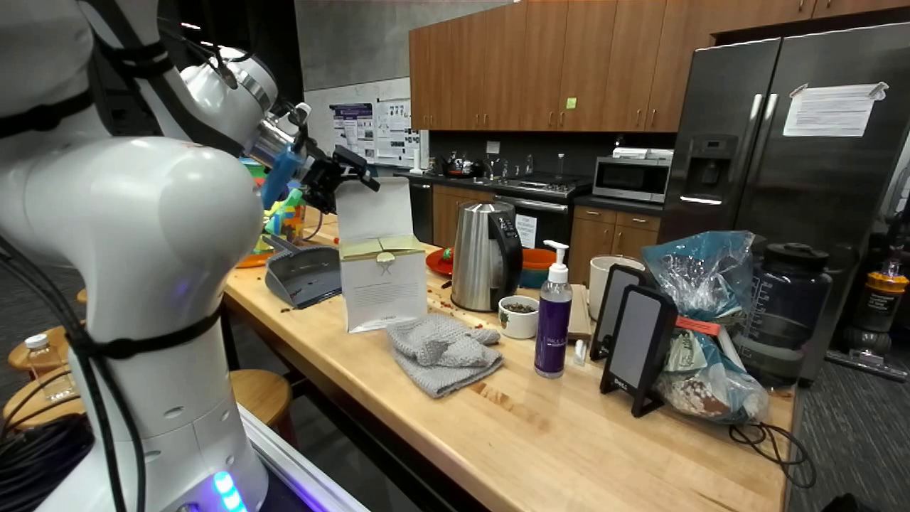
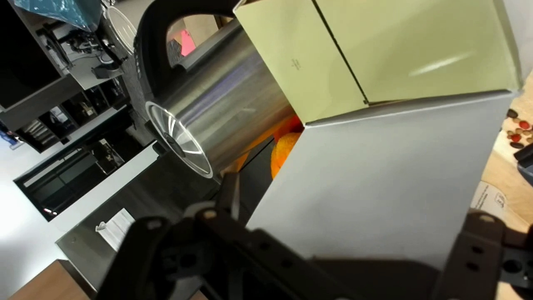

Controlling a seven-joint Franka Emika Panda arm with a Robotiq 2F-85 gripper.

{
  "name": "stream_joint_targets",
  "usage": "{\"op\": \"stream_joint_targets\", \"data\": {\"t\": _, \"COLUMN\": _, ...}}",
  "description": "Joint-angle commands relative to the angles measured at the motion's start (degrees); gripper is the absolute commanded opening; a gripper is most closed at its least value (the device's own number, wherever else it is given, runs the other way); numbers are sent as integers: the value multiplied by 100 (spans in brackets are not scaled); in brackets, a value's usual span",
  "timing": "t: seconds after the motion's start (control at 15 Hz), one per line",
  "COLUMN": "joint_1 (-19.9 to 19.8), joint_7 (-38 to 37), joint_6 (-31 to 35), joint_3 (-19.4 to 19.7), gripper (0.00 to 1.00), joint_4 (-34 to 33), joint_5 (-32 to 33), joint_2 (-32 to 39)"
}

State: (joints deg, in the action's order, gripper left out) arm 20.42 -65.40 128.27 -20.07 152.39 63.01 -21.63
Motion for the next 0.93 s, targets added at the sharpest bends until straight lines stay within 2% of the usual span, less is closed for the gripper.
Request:
{"op": "stream_joint_targets", "data": {"t": 0.0, "joint_1": 50, "joint_7": 138, "joint_6": -330, "joint_3": -90, "gripper": 100, "joint_4": -114, "joint_5": -364, "joint_2": -208}}
{"op": "stream_joint_targets", "data": {"t": 0.53, "joint_1": 12, "joint_7": -262, "joint_6": -1235, "joint_3": -412, "gripper": 100, "joint_4": -553, "joint_5": -430, "joint_2": -46}}
{"op": "stream_joint_targets", "data": {"t": 0.87, "joint_1": 0, "joint_7": -198, "joint_6": -1558, "joint_3": -356, "gripper": 100, "joint_4": -692, "joint_5": -500, "joint_2": -11}}
